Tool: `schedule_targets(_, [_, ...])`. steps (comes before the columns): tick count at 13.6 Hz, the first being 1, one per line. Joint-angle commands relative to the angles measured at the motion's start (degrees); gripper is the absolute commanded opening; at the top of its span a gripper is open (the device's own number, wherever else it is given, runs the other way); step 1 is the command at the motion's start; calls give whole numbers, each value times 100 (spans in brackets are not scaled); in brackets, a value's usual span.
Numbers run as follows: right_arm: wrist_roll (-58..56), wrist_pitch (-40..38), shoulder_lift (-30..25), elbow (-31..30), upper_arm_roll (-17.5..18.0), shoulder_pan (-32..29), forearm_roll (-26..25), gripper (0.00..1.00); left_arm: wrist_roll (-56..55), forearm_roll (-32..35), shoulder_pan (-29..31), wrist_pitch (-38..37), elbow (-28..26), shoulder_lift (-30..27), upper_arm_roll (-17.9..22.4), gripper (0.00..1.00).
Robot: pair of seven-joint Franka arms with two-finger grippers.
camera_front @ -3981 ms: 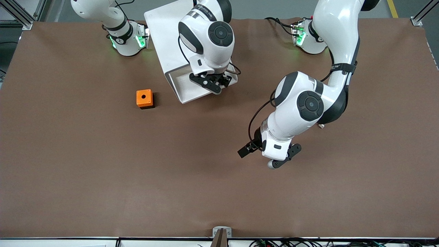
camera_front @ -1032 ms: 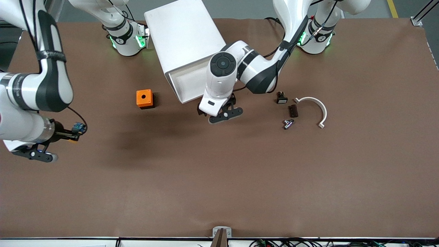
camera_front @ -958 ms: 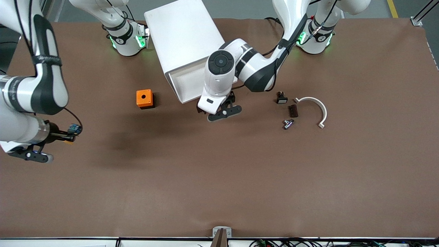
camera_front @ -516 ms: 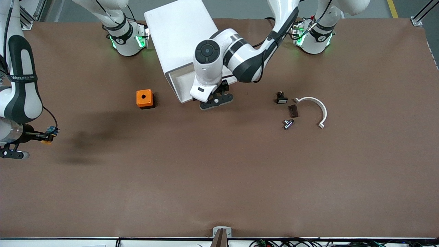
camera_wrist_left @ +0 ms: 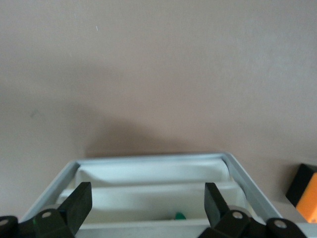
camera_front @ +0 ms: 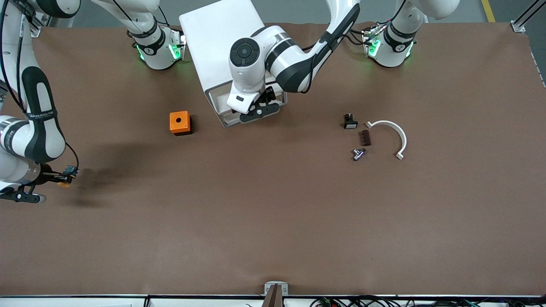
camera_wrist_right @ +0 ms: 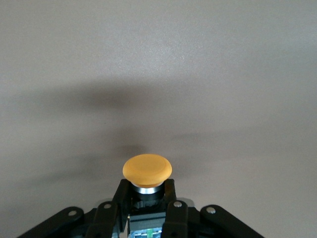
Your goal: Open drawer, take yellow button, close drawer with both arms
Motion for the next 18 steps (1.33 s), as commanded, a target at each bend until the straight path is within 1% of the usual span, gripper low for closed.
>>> schedule_targets(1, [-50,97,52,72,115,-151,-116,0,-40,-477,-22,-58,-50,-34,-33,100])
schedule_targets(3, [-181,334,140,63,115,-195,-116,0,-40,-785,-22,-58,-50,1,-33,100])
schedule_targets(5, [-199,370,158,63,115,-204,-116,0,-40,-1101,-22,-67,-50,54,-33,100])
schedule_targets(8, [-217,633,219,28,115,-239,-116,0,-49,-1479,-22,-67,-59,115,-41,100])
schedule_targets(9, [-226,816,246,1,115,-274,-116,0,-49,-1602,-22,-67,-76,124,-50,100])
schedule_targets(12, [-252,1292,273,-253,115,-240,-116,0,-49,-1770,-22,-67,-129,124,-50,100])
schedule_targets(16, [-243,1495,264,-359,115,-222,-116,0,-75,-1884,-22,-67,-270,115,-50,100])
schedule_targets(17, [-226,1451,264,-359,115,-213,-116,61,-84,-1937,-13,-76,-279,115,-50,100])
schedule_targets(18, [-182,1416,255,-342,115,-204,-116,100,-84,-1981,-13,-128,-279,115,-50,100])
